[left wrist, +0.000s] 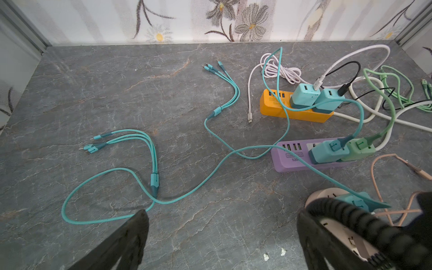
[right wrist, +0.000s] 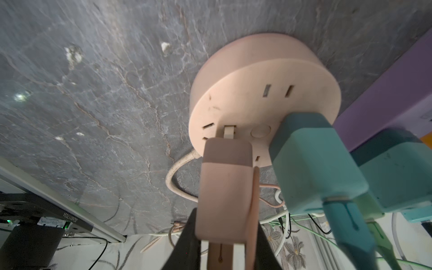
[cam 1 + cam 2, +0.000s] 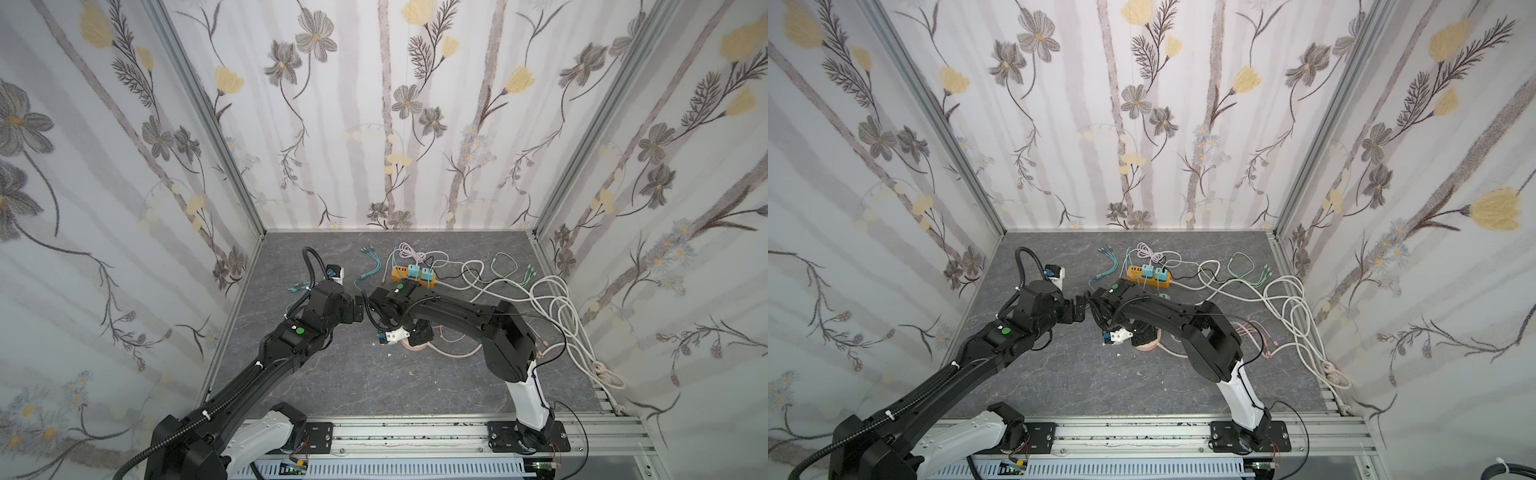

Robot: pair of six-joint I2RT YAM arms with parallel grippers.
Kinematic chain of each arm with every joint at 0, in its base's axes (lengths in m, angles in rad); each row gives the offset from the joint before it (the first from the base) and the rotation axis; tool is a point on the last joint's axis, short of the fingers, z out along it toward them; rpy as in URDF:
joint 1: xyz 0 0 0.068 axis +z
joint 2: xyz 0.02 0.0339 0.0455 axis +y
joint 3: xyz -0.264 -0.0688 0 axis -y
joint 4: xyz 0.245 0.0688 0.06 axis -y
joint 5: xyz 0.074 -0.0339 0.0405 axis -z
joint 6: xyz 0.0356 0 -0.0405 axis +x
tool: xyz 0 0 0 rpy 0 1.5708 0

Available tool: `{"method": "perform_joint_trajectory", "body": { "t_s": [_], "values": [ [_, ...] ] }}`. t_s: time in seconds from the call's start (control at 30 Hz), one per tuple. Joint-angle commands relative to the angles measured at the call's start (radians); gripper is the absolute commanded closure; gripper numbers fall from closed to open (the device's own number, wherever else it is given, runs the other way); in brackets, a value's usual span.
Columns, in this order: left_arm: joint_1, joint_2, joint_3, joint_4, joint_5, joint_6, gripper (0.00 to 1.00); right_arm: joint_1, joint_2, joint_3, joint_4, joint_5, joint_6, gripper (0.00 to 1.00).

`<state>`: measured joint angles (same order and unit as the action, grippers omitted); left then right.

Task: Insert the plug
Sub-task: 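Press the pink charger down into the round socket with the right gripper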

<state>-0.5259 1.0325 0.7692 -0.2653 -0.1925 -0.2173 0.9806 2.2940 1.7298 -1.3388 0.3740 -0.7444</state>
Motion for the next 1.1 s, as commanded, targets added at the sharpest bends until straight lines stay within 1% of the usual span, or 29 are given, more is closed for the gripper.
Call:
{"method": "perform_joint_trajectory", "body": {
  "t_s": [0.0,0.13,0.3,0.47,0.63,0.77,0.87,1.07],
  "values": [
    [0.006,-0.012,-0.005,0.047,0.015,-0.014,0.0,0.002,0.063,-0.029,0.112,-0.199,0.022,1.0],
    [0.009,-0.017,-0.014,0.05,0.02,-0.024,0.0,0.005,0.037,0.03,0.138,-0.26,0.038,1.0],
    [0.012,-0.015,-0.02,0.052,0.027,-0.024,0.0,0.006,0.054,0.125,0.074,-0.227,0.015,1.0],
    [0.02,-0.013,-0.028,0.055,0.034,-0.023,0.0,0.008,0.117,0.196,0.026,-0.218,0.005,1.0],
    [0.027,-0.005,-0.03,0.057,0.048,-0.025,0.0,0.019,0.118,0.224,0.035,-0.238,0.007,0.99],
    [0.033,0.01,-0.03,0.064,0.059,-0.027,0.0,0.026,0.118,0.268,0.024,-0.266,0.019,0.93],
    [0.037,0.022,-0.03,0.073,0.069,-0.028,0.0,0.035,0.133,0.274,0.024,-0.283,0.023,0.92],
    [0.045,0.039,-0.027,0.08,0.089,-0.027,0.0,0.037,0.201,0.304,-0.018,-0.257,0.071,0.92]
  ]
}}
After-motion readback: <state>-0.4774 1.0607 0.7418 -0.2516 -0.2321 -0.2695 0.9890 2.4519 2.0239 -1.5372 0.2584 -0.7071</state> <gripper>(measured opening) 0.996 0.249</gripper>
